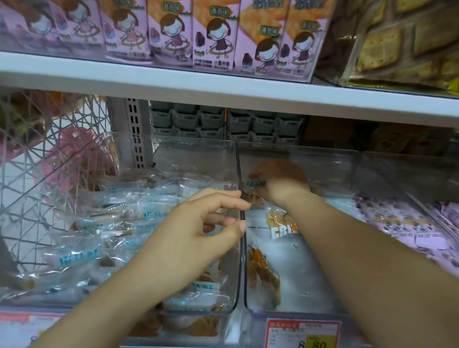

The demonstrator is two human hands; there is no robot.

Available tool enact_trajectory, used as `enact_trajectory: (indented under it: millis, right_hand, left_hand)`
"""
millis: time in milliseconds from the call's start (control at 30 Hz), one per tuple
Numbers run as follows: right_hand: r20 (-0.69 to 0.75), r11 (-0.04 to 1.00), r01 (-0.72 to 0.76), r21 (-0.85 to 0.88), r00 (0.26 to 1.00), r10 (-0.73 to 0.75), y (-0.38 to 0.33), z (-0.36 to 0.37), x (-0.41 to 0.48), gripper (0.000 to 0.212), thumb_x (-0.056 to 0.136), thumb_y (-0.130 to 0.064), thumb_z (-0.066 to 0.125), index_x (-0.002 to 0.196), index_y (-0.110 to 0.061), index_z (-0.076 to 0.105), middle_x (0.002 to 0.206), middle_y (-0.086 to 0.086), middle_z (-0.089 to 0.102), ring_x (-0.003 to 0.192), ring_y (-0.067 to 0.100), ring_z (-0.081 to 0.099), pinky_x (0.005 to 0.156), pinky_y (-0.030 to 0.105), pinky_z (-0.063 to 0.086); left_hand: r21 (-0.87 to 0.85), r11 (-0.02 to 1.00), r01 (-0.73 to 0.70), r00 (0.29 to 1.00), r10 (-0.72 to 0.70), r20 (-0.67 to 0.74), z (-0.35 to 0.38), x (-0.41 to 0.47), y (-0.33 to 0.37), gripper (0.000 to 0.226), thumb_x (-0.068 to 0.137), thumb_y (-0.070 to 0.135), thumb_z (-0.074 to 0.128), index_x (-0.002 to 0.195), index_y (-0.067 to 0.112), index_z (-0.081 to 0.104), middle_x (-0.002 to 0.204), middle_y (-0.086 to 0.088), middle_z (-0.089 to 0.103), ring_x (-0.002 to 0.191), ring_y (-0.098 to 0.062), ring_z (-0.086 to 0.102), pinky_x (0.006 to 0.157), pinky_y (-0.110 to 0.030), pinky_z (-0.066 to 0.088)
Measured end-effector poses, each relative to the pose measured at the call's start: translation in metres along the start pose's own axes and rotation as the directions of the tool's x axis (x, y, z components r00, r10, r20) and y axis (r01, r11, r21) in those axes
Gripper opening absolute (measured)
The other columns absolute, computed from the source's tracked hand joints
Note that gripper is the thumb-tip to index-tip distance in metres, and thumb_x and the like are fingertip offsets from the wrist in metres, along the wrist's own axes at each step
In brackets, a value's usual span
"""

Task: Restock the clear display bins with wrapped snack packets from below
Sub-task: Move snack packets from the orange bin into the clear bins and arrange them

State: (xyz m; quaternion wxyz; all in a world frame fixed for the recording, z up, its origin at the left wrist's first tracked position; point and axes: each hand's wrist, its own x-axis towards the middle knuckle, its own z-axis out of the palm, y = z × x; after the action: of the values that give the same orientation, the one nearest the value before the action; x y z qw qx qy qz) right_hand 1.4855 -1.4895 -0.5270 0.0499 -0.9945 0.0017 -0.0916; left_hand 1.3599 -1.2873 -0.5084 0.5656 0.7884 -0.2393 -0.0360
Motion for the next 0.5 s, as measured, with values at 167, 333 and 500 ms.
enact_trajectory:
  millis: [167, 333, 500]
  right_hand:
    - [-0.009, 0.999, -0.013, -0.044, 1.000, 0.012, -0.001, 0.006, 0.006, 0.031, 0.085, -0.038, 0.066, 0.116, -0.032, 0.066, 0.131, 0.002, 0.057, 0.120, 0.028, 0.051, 0.100, 0.035, 0.039]
    - [0.049, 0.986, 0.086, -0.146, 0.996, -0.079, 0.006, 0.006, -0.003, 0.036, 0.086, -0.047, 0.061, 0.120, -0.038, 0.060, 0.134, -0.001, 0.051, 0.125, 0.025, 0.042, 0.105, 0.040, 0.031]
    - [-0.095, 0.998, 0.055, 0.044, 0.994, -0.050, 0.014, -0.025, -0.023, 0.037, 0.087, -0.042, 0.062, 0.120, -0.026, 0.058, 0.125, 0.002, 0.057, 0.112, 0.025, 0.054, 0.092, 0.033, 0.044]
  left_hand:
    - [-0.006, 1.000, 0.005, 1.000, -0.005, 0.004, 0.000, 0.001, -0.001, 0.019, 0.085, 0.023, 0.064, 0.097, 0.036, 0.066, 0.121, 0.026, 0.054, 0.090, 0.003, 0.063, 0.095, -0.024, 0.047]
    - [0.000, 1.000, -0.006, 1.000, 0.006, 0.000, -0.001, 0.001, -0.003, 0.019, 0.085, 0.021, 0.064, 0.097, 0.036, 0.067, 0.120, 0.026, 0.055, 0.090, 0.002, 0.064, 0.095, -0.024, 0.047]
    - [0.005, 1.000, -0.013, 1.000, 0.013, 0.000, 0.000, 0.001, -0.004, 0.019, 0.085, 0.023, 0.064, 0.094, 0.039, 0.066, 0.119, 0.028, 0.054, 0.089, 0.002, 0.063, 0.094, -0.024, 0.047]
